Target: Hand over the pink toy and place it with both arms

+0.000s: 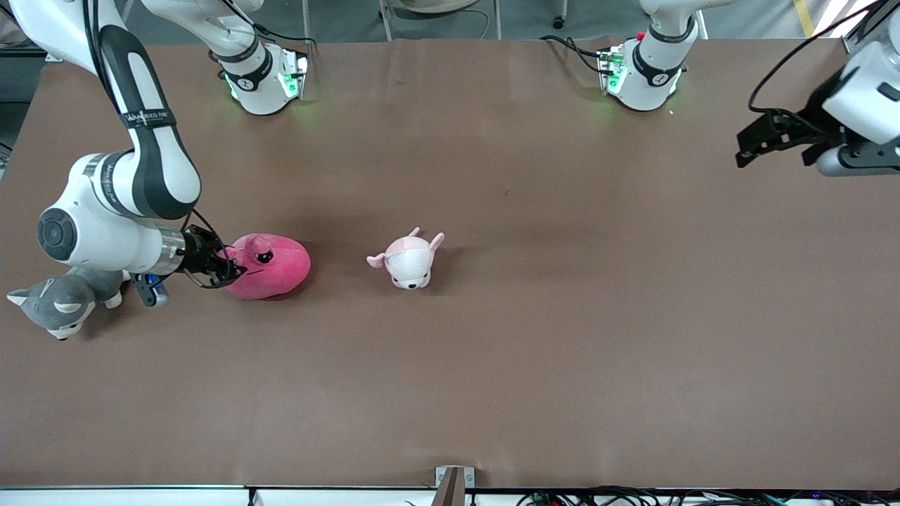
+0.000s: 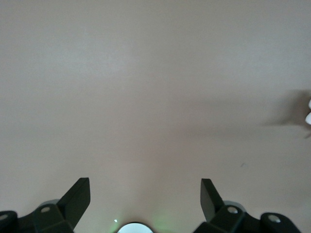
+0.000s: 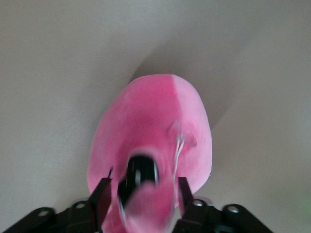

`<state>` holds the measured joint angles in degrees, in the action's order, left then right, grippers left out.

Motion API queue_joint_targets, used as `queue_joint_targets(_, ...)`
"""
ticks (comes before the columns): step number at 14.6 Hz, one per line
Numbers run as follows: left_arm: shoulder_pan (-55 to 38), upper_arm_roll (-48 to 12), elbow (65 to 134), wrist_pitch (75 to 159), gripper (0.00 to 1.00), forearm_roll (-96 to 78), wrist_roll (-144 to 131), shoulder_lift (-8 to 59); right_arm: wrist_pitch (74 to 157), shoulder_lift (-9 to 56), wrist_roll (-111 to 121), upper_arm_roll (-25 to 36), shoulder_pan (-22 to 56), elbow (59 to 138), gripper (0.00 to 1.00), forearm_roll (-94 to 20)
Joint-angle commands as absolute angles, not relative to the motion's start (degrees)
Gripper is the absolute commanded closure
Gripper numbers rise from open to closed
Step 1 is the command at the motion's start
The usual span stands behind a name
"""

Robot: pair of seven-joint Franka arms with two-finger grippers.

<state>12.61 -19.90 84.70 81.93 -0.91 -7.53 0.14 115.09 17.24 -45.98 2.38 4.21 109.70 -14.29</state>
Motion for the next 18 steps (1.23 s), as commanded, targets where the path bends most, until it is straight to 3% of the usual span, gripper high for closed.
queue_joint_targets(1, 13.89, -20.3, 87.45, 84.02, 0.0, -1.76, -5.45, -1.85, 113.04, 15.91, -30.76, 1.58, 2.29, 105.76, 0.0, -13.1)
queue_joint_targets(6, 13.89, -20.3, 85.34, 84.29, 0.0, -1.41, -6.41, -0.44, 103.54, 16.44, -4.62, 1.49, 0.09, 90.81, 0.0, -2.74)
queue_joint_targets(14, 13.8, -20.3, 84.99, 85.69, 0.0, -0.97, -6.5, -0.44, 92.83, 16.08, 4.66, 1.49, -3.52, 82.63, 0.0, 1.84)
queue_joint_targets(18, 13.89, -20.3, 84.99, 85.78, 0.0, -0.97, -6.5, -0.35, 92.55, 16.35, 4.31, 1.41, -3.43, 82.0, 0.0, 1.76)
